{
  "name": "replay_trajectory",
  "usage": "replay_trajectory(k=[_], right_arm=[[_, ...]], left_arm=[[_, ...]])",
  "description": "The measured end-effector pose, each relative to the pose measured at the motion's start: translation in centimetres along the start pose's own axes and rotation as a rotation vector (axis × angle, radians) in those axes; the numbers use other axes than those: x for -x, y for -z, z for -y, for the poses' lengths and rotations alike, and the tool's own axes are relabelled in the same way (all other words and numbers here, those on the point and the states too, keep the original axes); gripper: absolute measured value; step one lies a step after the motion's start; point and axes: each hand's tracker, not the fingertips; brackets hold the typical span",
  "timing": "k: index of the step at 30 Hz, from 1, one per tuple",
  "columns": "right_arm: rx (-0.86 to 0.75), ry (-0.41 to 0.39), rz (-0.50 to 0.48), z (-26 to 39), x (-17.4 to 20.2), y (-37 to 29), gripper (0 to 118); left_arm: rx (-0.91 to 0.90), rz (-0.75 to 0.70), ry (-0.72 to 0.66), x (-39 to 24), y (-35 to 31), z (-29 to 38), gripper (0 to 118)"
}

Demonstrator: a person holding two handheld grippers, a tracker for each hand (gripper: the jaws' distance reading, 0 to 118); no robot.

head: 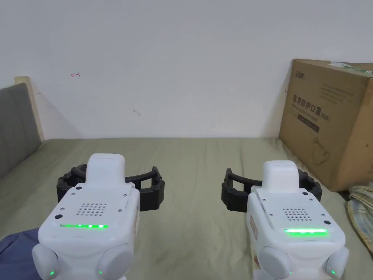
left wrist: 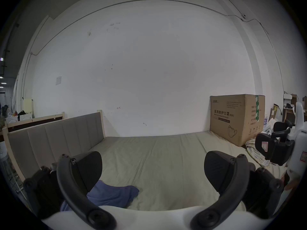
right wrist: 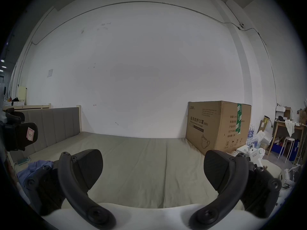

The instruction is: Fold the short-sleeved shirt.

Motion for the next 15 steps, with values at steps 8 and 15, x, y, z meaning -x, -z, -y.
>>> replay_trajectory(k=[8,15], right_arm=[[0.008,0.005,0.000,0.09,-0.13,0.08,118],[0.011,0.005,0.000,0.13,-0.17,0.11,118]], left_arm=[[0.002,-0.005,-0.012,0.20,-0.09,0.15,118],[-0.028,0.014,-0.007,0.46,-0.47,0.00,118]])
